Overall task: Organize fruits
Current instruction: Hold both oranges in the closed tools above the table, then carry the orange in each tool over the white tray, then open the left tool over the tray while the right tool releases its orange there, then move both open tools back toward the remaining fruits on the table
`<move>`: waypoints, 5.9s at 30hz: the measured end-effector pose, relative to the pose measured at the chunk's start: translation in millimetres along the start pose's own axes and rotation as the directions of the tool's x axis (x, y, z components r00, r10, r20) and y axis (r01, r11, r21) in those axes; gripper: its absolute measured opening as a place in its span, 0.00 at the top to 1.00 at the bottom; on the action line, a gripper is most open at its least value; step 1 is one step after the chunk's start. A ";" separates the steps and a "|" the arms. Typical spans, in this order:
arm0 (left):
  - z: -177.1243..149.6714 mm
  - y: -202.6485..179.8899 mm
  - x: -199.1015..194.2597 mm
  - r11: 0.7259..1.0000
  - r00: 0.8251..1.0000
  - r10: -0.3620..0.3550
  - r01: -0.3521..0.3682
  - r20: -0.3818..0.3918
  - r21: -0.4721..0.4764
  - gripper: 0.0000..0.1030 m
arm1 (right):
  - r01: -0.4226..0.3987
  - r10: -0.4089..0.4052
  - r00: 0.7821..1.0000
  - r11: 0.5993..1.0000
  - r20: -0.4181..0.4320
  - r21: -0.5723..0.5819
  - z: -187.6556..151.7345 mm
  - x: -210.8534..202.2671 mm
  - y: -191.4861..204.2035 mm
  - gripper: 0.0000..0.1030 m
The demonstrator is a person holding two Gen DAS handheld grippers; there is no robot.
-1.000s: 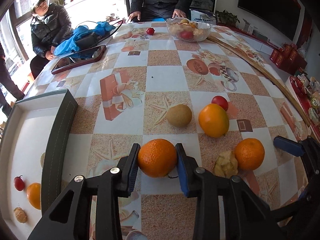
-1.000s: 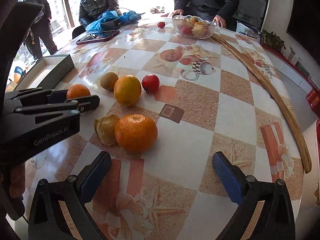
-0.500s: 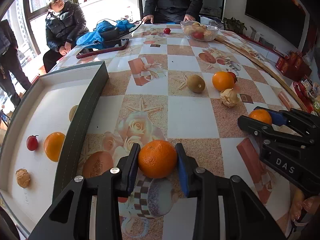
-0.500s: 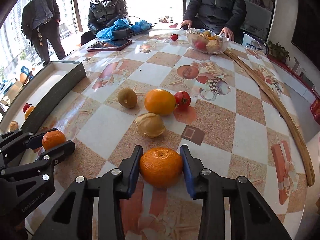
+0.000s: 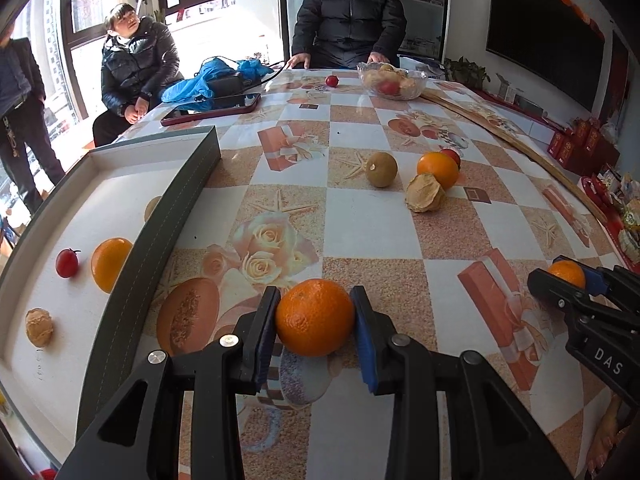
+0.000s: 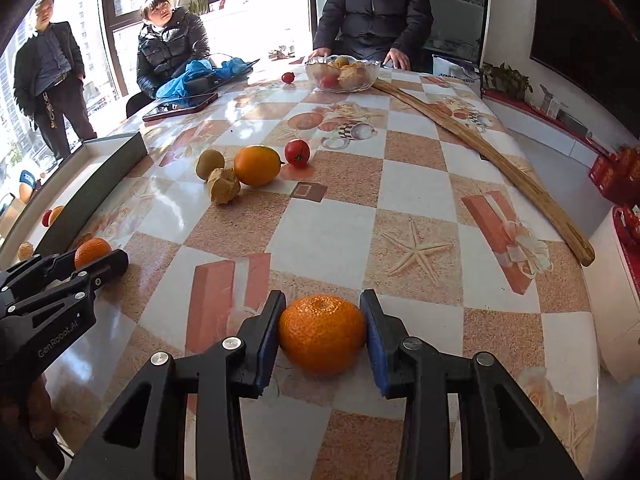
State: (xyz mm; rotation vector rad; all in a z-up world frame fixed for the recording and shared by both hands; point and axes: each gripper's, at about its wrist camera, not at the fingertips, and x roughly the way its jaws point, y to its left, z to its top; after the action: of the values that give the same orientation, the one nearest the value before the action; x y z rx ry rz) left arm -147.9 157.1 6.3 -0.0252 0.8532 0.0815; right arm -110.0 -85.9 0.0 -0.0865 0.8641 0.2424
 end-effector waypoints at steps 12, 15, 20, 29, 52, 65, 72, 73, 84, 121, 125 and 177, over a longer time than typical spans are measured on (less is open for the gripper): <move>-0.8 -2.4 0.6 1.000 1.000 0.010 -0.010 0.011 0.008 0.63 | 0.004 -0.004 1.000 1.000 0.000 -0.006 -1.4 0.8 1.5 0.61; -0.9 -2.6 0.7 1.000 1.000 0.010 -0.010 0.011 0.008 0.63 | 0.004 -0.004 1.000 1.000 0.000 -0.005 -1.3 0.9 1.5 0.61; -0.9 -2.3 0.7 1.000 1.000 0.009 -0.009 0.011 0.007 0.63 | 0.005 -0.005 1.000 1.000 0.000 -0.006 -1.3 1.0 1.6 0.61; -0.9 -2.0 0.6 1.000 1.000 0.009 -0.009 0.011 0.007 0.63 | 0.004 -0.004 1.000 1.000 0.000 -0.006 -1.3 1.2 1.8 0.61; -0.6 -1.5 0.9 1.000 1.000 0.008 -0.008 0.010 0.006 0.63 | 0.007 -0.007 1.000 1.000 0.000 -0.007 -1.1 2.1 2.8 0.61; -0.3 -1.1 1.0 1.000 1.000 0.009 -0.009 0.010 0.007 0.63 | 0.007 -0.007 1.000 1.000 0.000 -0.008 -0.9 2.3 3.4 0.61; -0.1 -0.8 1.0 1.000 1.000 0.008 -0.008 0.010 0.005 0.63 | 0.008 -0.008 1.000 1.000 0.000 -0.008 -0.8 2.5 3.8 0.60; -0.2 -0.8 1.1 1.000 1.000 0.007 -0.007 0.010 0.005 0.63 | 0.008 -0.008 1.000 1.000 0.000 -0.008 -0.8 2.5 3.9 0.60; -0.1 -3.0 -1.9 1.000 0.999 -0.027 0.027 -0.041 -0.001 0.63 | 0.009 -0.009 1.000 1.000 0.000 -0.009 -0.7 2.8 4.4 0.60; 31.7 130.5 -61.6 0.992 1.000 0.024 -0.026 -0.018 -0.125 0.63 | -0.234 0.228 0.968 0.971 -0.108 -0.050 73.9 -7.4 105.8 0.61; 30.0 155.1 -50.7 0.984 0.998 0.038 -0.044 -0.042 -0.172 0.63 | -0.262 0.248 0.960 0.960 -0.131 -0.101 85.6 2.1 139.8 0.61; 27.4 205.3 -47.9 0.952 0.990 0.138 -0.139 -0.024 -0.273 0.20 | -0.371 0.359 0.927 0.919 -0.107 -0.131 122.2 24.5 228.1 0.00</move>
State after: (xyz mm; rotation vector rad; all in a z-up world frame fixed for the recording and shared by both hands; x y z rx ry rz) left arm -175.6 360.3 62.5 -0.2257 0.8423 0.3315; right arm -60.1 160.6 65.7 -0.0740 0.9395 0.6599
